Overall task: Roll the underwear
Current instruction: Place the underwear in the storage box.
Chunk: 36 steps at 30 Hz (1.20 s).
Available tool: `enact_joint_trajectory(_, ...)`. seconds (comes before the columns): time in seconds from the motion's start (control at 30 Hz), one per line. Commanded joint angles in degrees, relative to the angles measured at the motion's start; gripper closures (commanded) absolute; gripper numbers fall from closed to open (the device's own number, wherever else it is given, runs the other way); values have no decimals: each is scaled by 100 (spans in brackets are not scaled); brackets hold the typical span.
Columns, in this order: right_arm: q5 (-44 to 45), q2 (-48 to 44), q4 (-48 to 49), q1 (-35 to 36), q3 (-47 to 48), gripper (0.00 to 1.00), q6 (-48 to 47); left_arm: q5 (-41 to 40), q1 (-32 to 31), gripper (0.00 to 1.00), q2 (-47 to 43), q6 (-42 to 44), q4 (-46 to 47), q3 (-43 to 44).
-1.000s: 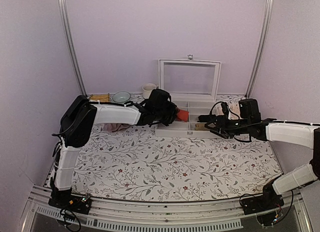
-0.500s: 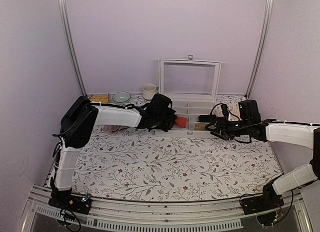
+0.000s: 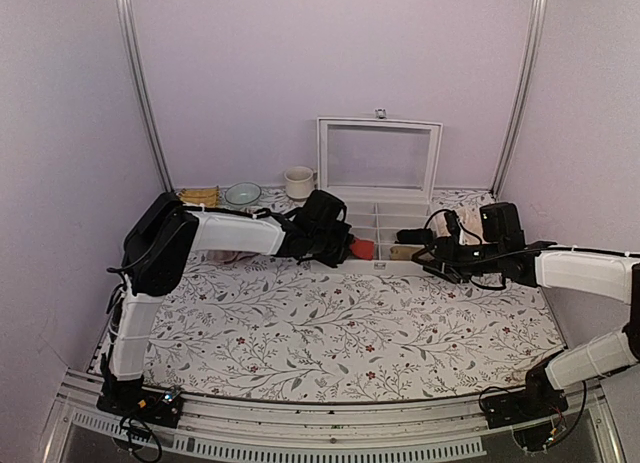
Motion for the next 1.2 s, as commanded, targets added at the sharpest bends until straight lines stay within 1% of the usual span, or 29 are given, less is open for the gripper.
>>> enact_joint_trajectory(0.0,71,-460,1,-13,-86,48,-26,111,-95,100,155,-228,-304,52)
enact_joint_trajectory(0.27,100,-560,15,-15,-137,48,6,275,-31,100,250,-476,-304,16)
enact_joint_trajectory(0.53,120,-622,14,-16,-180,48,32,564,51,100,421,-667,-555,159)
enact_joint_trajectory(0.83,140,-611,4,-15,-184,48,33,761,109,100,463,-719,-631,162)
enact_joint_trajectory(0.93,140,-584,4,-15,-168,48,35,776,104,88,389,-731,-647,109)
enact_joint_trajectory(1.03,136,-558,1,-16,-146,48,34,799,104,80,305,-766,-662,31)
enact_joint_trajectory(1.07,140,-554,12,-16,-148,48,33,828,106,73,289,-786,-670,11)
enact_joint_trajectory(1.17,132,-536,16,-16,-141,48,30,880,103,67,244,-775,-663,-18)
